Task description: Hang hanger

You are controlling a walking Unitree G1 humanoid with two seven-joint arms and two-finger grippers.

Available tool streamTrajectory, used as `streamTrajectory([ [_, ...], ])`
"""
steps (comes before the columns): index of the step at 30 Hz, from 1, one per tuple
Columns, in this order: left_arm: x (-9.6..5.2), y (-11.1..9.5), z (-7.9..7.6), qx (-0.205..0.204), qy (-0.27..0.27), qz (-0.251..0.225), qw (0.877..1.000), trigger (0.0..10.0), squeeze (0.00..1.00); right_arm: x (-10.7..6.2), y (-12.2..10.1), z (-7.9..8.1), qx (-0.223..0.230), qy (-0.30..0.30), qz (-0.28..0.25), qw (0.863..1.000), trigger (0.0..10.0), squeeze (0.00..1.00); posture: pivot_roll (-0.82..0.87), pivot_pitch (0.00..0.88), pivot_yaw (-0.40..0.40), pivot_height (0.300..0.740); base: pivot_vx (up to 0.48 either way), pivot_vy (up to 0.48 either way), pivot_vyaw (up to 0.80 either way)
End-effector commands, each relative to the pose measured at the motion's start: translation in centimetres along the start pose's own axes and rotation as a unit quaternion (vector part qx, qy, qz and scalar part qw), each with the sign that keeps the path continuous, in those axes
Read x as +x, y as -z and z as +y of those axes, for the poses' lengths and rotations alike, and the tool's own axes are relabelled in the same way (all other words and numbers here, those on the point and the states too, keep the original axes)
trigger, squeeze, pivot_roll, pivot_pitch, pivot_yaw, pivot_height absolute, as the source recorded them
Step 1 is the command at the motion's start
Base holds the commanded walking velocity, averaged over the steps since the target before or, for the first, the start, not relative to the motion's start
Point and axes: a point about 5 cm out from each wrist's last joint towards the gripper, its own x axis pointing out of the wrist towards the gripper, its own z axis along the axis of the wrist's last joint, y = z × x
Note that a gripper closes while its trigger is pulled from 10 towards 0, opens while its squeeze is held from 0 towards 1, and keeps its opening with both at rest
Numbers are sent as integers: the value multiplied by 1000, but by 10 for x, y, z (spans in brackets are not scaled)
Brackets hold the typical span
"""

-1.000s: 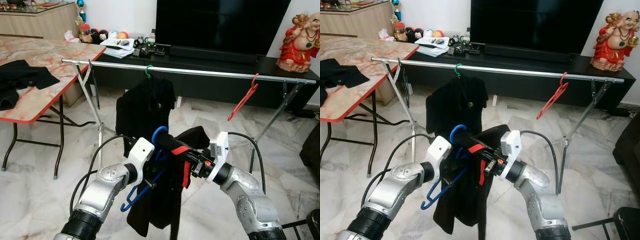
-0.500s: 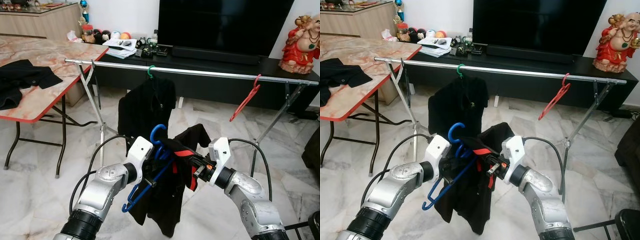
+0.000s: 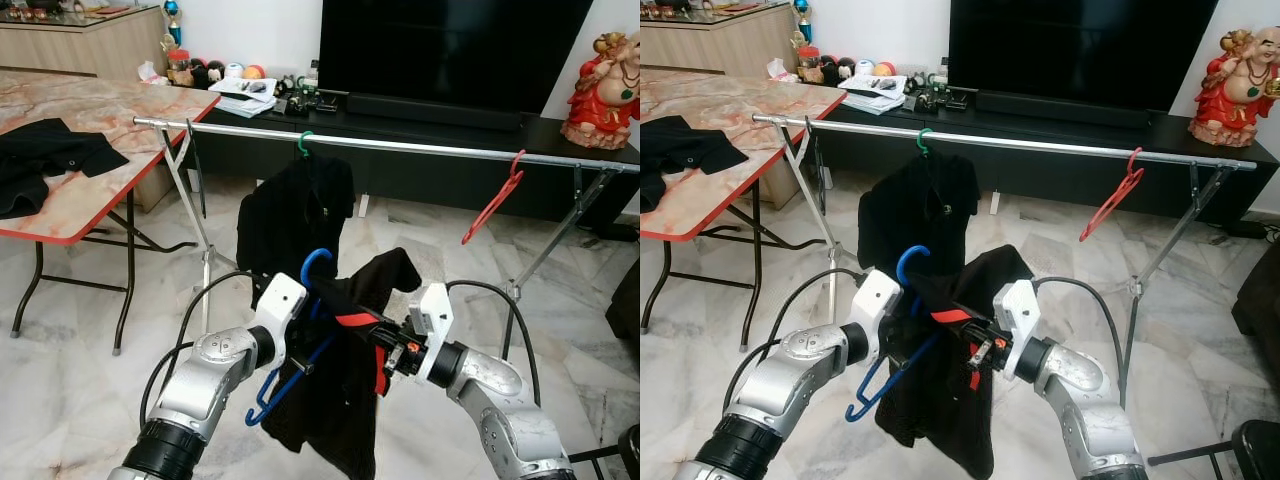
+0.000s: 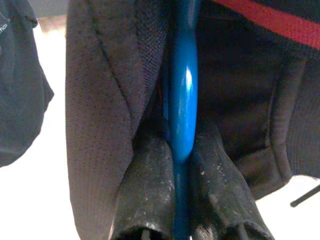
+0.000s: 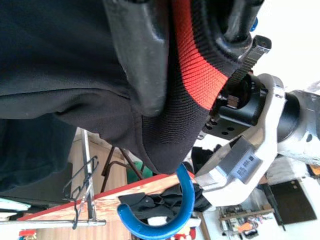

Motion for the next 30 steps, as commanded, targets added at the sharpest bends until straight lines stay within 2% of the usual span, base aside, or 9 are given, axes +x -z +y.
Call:
streamTrajectory([
  [1, 0, -10, 1, 2, -2, -21, 1000, 10000, 0, 0, -1, -2, -16, 4, 11, 1000, 10000, 1000, 122, 0, -67, 740, 0, 0, 0],
  [13, 0, -10, 2, -3, -8, -24, 1000, 10000, 0, -7, 19, -5, -52, 27, 87, 995, 10000, 1000, 118, 0, -69, 740, 0, 0, 0],
  [19, 0, -9, 3, -3, -11, -23, 1000, 10000, 0, -10, 23, -9, -65, 43, 107, 991, 10000, 1000, 118, 0, -69, 740, 0, 0, 0],
  [30, 1, -8, 4, -4, -19, -24, 1000, 10000, 0, -24, 30, -1, -84, 6, 145, 986, 10000, 1000, 110, 0, -76, 740, 0, 0, 0],
])
